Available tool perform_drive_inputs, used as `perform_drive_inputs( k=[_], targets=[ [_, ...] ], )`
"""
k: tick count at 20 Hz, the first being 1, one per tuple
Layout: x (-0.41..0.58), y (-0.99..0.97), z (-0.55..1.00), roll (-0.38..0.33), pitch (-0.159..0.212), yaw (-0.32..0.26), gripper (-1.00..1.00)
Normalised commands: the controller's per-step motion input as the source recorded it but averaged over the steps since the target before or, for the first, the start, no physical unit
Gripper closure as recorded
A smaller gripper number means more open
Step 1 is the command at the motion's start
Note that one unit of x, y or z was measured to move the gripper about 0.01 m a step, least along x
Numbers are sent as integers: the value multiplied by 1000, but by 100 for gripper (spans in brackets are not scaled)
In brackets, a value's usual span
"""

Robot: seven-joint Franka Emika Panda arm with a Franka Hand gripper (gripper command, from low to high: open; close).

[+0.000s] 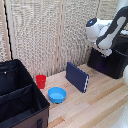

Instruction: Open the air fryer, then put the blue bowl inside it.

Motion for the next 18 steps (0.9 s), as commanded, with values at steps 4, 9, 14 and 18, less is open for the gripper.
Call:
perform_drive_inputs(
  k=[4,9,14,18],
  targets=[
    [4,-277,-246,-107,27,265,-100],
    [10,-219,-232,-122,39,313,-100],
    [0,-242,-190,-102,156,266,-100],
    [-11,-232,-104,-21,268,202,-100]
  ],
)
